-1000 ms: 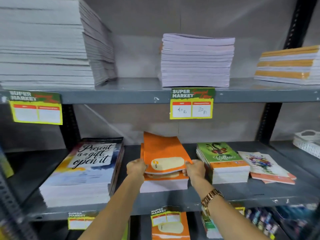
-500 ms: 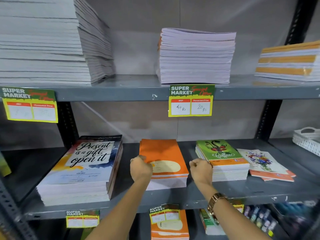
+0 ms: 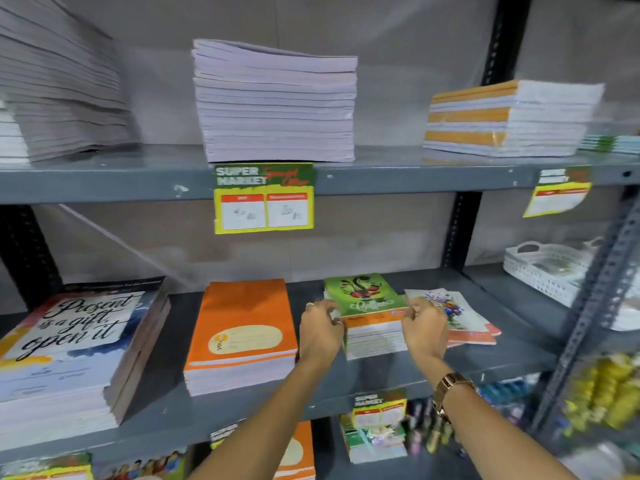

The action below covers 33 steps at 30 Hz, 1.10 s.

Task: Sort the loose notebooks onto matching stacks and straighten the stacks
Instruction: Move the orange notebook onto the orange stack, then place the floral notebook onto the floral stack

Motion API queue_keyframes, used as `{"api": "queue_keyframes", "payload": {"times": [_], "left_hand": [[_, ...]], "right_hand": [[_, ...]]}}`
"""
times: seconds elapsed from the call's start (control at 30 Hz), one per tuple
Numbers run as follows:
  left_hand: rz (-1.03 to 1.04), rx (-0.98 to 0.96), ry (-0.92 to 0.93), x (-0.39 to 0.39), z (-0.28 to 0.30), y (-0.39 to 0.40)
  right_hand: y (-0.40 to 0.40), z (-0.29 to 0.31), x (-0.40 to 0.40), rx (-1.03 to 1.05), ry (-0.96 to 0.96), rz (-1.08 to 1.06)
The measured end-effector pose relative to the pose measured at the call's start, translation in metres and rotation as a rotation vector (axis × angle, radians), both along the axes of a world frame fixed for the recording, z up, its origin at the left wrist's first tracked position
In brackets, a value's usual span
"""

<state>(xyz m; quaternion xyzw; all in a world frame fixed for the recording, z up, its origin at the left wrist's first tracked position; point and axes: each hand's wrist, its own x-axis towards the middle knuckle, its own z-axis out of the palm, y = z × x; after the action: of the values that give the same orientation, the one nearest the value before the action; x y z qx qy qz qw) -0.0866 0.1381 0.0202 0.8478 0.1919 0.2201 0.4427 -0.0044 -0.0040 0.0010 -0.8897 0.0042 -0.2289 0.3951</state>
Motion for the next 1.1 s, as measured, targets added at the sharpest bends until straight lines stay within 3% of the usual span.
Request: {"api": "queue_keyframes", "payload": {"times": [0.13, 0.33, 0.63, 0.87, 1.1], "left_hand": [[-0.122, 0.078, 0.032, 0.025, -0.012, -0.047], [-0.342, 0.367, 0.125, 0.048, -0.045, -0.102], [-0.648, 0.627, 0.411, 0.068, -0.092, -0.125], [-0.725, 0.766, 0.394, 0.076, -0.106, -0.119], [-0.762, 0.781, 0.428, 0.076, -0.105, -0.116]], "right_hand": [[-0.052, -0.010, 0.026, -0.017, 0.049, -0.091], [-0.114, -0.027, 0.060, 0.014, 0.257, -0.182], [-0.148, -0.041, 0.093, 0.083, 0.549, -0.210], [-0.139, -0.044, 0.099, 0.073, 0.556, -0.160], [-0.121, -0.018, 0.105, 0.432, 0.492, -0.326]]}}
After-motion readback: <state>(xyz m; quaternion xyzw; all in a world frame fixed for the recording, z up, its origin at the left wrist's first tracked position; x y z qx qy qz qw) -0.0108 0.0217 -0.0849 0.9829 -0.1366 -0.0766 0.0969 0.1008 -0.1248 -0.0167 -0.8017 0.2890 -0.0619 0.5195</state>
